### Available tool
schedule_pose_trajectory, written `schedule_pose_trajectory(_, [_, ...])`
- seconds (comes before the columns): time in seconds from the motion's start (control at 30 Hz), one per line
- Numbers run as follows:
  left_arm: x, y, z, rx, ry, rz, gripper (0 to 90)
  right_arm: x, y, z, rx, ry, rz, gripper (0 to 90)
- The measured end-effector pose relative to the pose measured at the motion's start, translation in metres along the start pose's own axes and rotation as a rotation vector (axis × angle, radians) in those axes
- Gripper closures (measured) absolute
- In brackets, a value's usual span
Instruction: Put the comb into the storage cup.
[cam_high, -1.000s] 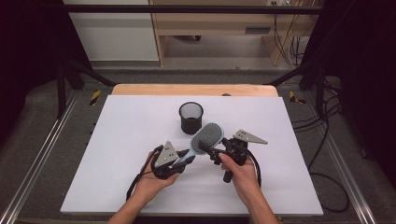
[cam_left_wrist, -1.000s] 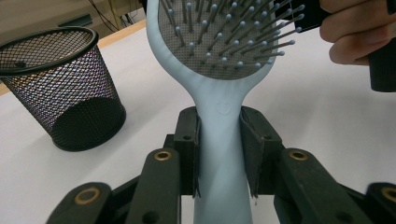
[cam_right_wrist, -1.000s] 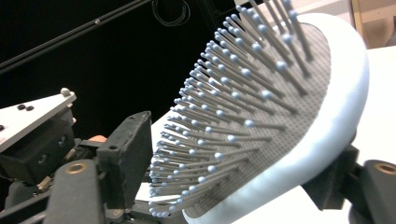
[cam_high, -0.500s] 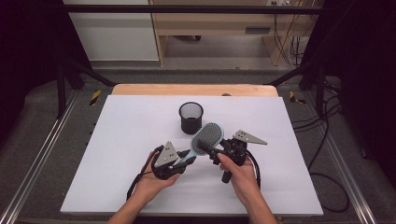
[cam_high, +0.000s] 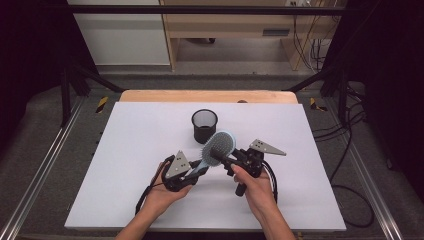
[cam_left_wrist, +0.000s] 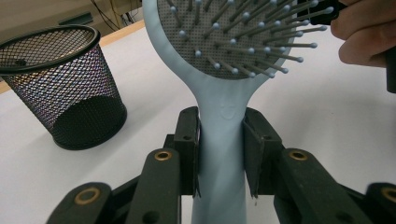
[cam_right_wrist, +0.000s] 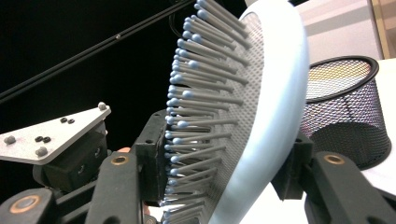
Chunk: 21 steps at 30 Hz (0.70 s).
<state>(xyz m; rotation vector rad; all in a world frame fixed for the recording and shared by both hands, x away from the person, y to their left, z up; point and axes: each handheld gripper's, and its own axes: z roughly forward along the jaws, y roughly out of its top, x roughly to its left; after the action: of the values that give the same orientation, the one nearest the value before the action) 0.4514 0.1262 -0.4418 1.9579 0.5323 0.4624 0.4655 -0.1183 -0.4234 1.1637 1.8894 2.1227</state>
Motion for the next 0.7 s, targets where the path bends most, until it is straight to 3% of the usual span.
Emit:
schedule_pose_trajectory(0.47, [-0.0004,0.0000,0.0007,-0.002,0.008,0.000,69.4,0.0020,0.0012,-0.0005,-0.006,0.023,0.009,53.2])
schedule_pose_trajectory(0.7, [0.0006,-0.0002,0.0013,-0.010,0.017,-0.022,67.9,0.0046,0.0016,-0.0006,-0.010,0.013,-0.008,54.0])
